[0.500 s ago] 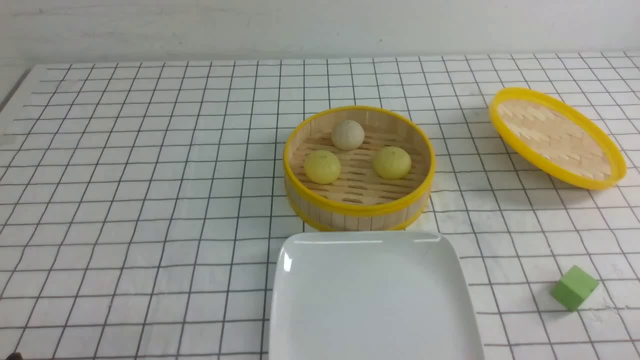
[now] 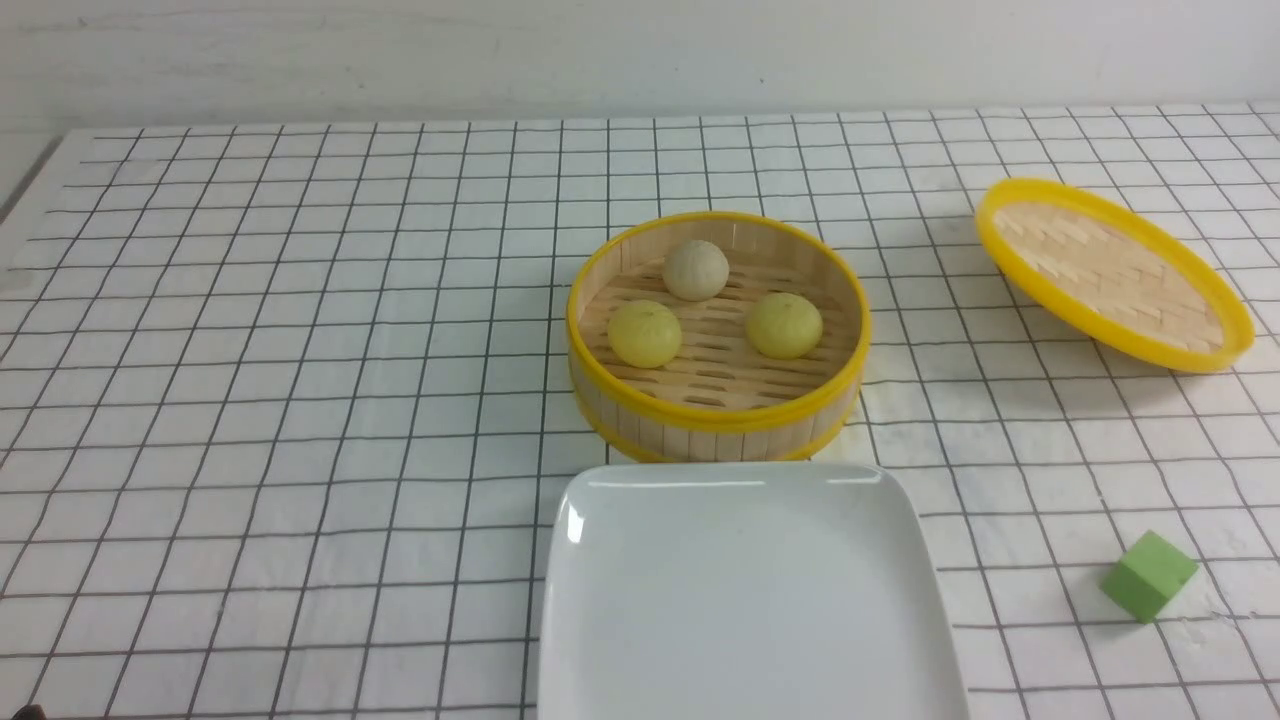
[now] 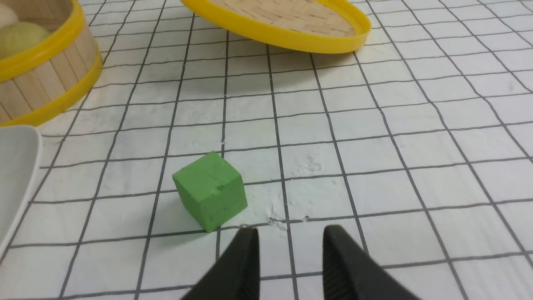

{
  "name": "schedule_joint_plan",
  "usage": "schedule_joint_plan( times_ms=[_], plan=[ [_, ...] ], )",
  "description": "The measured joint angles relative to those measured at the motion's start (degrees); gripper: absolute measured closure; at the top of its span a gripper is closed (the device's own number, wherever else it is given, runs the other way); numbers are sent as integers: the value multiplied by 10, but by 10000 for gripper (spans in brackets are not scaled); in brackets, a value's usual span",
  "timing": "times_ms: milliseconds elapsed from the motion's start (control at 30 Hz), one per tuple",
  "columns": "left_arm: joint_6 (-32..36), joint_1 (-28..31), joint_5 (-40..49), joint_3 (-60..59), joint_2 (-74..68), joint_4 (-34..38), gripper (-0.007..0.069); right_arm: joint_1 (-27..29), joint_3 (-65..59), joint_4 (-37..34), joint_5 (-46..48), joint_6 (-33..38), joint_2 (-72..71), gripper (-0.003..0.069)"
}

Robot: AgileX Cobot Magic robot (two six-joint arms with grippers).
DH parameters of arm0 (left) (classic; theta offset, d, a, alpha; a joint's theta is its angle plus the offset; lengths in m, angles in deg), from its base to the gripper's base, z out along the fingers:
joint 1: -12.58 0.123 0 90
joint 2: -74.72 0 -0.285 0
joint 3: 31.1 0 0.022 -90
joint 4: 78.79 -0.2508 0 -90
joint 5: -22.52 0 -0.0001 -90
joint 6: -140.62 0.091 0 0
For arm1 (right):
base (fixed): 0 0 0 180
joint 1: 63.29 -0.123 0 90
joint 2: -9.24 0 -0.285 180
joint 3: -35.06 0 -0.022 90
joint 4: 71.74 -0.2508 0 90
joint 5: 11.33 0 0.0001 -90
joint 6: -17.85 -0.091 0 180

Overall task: Put the steamed buns into the plate on the white-black tablecloth.
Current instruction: 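Reach toward a bun in the bamboo steamer with the right gripper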

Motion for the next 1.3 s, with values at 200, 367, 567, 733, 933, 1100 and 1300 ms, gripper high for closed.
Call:
schedule_joint_plan(
  times_ms=[200, 367, 567, 733, 933, 1100, 1300],
  plan=[
    [0, 0, 0, 0, 0, 0, 382, 0, 0, 0, 0, 0, 0, 419],
    [0, 0, 0, 0, 0, 0, 382, 0, 0, 0, 0, 0, 0, 419],
    [0, 0, 0, 0, 0, 0, 382, 0, 0, 0, 0, 0, 0, 419],
    [0, 0, 0, 0, 0, 0, 382, 0, 0, 0, 0, 0, 0, 419],
    [-95, 0, -24, -3, 0, 104, 382, 0, -2, -131, -16, -94, 0, 419],
    [-274, 0, -59, -4, 0, 305, 382, 0, -2, -287, -24, -202, 0, 419],
    [-359, 0, -71, -4, 0, 391, 384, 0, -2, -335, -39, -215, 0, 419]
  ],
)
